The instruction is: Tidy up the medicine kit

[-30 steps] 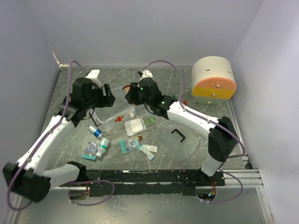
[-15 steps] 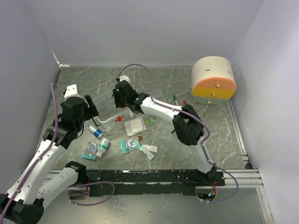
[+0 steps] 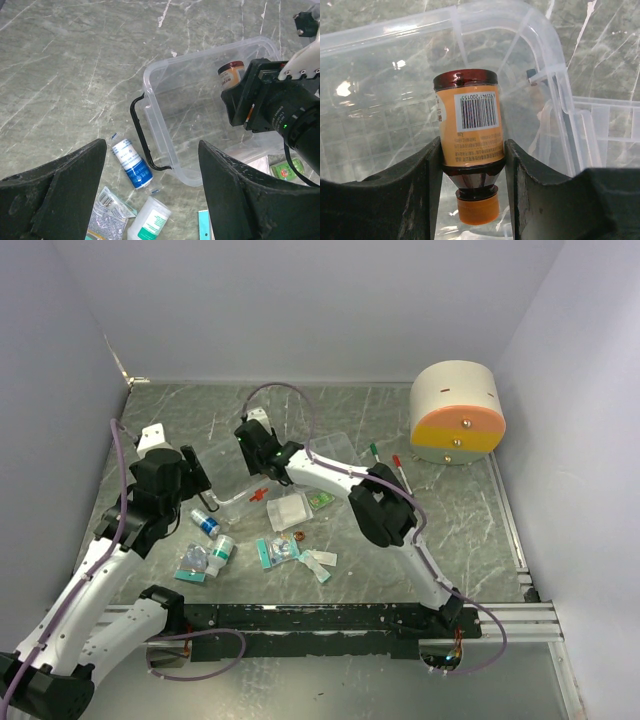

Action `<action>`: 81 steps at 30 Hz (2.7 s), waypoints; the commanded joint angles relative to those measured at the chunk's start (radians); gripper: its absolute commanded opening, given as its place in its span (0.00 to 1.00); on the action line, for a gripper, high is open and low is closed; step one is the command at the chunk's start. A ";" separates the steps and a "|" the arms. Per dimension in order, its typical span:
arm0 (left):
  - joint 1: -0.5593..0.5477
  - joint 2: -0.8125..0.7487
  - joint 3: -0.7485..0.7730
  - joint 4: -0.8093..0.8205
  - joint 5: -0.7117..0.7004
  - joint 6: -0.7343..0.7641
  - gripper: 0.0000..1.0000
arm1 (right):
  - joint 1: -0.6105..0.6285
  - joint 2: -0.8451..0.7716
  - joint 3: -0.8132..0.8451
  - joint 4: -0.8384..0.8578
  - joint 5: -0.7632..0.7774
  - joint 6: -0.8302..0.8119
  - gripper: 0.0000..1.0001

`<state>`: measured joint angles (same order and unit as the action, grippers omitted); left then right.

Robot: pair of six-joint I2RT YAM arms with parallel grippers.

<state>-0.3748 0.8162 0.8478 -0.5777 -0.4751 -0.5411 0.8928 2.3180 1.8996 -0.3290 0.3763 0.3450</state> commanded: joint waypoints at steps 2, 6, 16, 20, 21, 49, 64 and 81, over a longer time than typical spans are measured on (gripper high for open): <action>0.003 -0.010 0.000 -0.004 -0.015 -0.009 0.85 | 0.001 0.047 0.059 -0.006 0.071 -0.063 0.39; 0.003 -0.005 0.001 -0.001 -0.007 -0.006 0.85 | 0.000 0.062 0.071 -0.002 0.090 -0.097 0.42; 0.004 -0.012 -0.006 0.011 0.000 0.010 0.83 | 0.000 0.099 0.110 -0.025 0.169 -0.114 0.57; 0.004 -0.006 -0.004 0.013 0.001 0.013 0.82 | 0.000 0.095 0.112 -0.015 0.176 -0.113 0.57; 0.004 -0.005 -0.004 0.013 0.001 0.013 0.82 | 0.000 0.093 0.114 -0.014 0.181 -0.113 0.56; 0.022 0.071 -0.090 -0.110 -0.015 -0.287 0.62 | -0.001 -0.628 -0.487 0.205 -0.092 0.197 0.55; 0.015 0.126 -0.213 -0.063 0.477 -0.303 0.80 | -0.005 -0.910 -0.866 0.291 -0.180 0.297 0.51; -0.142 0.258 -0.227 -0.124 0.289 -0.371 0.74 | -0.005 -0.901 -0.884 0.302 -0.162 0.309 0.50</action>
<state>-0.4767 1.0637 0.6117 -0.6655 -0.1272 -0.8810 0.8913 1.4273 1.0355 -0.0490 0.1963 0.6430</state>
